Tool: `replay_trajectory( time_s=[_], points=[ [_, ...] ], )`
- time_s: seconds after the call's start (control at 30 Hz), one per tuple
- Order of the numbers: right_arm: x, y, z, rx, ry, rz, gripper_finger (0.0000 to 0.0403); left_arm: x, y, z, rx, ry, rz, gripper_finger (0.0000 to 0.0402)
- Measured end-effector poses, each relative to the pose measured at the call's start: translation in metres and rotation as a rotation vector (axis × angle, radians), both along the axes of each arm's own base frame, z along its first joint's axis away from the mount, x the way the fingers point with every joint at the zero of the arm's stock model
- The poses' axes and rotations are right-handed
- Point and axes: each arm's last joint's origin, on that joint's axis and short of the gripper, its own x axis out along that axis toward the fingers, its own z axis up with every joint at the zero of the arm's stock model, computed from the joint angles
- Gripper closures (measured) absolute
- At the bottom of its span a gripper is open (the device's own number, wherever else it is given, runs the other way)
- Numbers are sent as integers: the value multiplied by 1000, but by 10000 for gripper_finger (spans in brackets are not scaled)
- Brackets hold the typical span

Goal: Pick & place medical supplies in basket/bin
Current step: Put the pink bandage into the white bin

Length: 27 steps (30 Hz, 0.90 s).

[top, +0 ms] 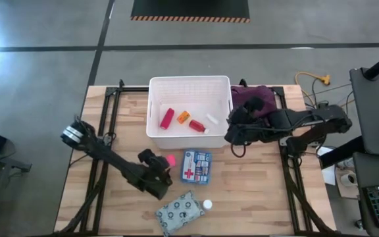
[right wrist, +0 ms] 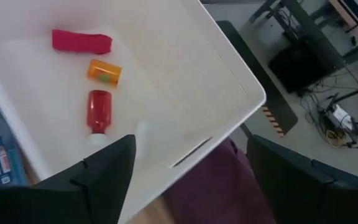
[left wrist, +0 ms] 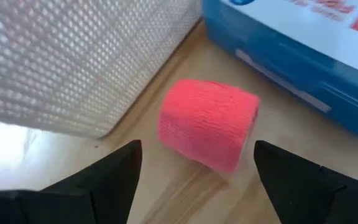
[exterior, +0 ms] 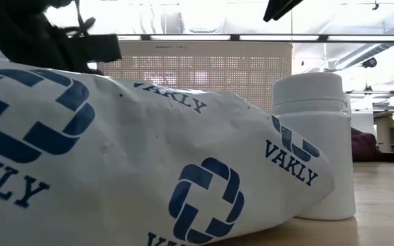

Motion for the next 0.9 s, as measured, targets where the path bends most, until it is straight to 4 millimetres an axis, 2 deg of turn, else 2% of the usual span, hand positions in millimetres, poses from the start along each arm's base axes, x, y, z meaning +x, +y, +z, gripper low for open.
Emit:
replay_trajectory(
  time_s=[0.2, 0.4, 0.6, 0.9],
  points=[
    [-15, -3, 1, 18, -38, -26, 106, 16, -4, -11, 8, 3, 54, 109],
    [-34, -7, -4, 44, -83, -66, 112, 12, 4, -20, 8, 10, 117, 119],
    [-47, -10, -10, 48, -94, -78, 117, 4, 15, -18, 3, 11, 170, 188],
    [-41, -9, -24, 27, -42, -67, 117, 7, 17, -11, 62, -29, 134, 296]
  ],
)
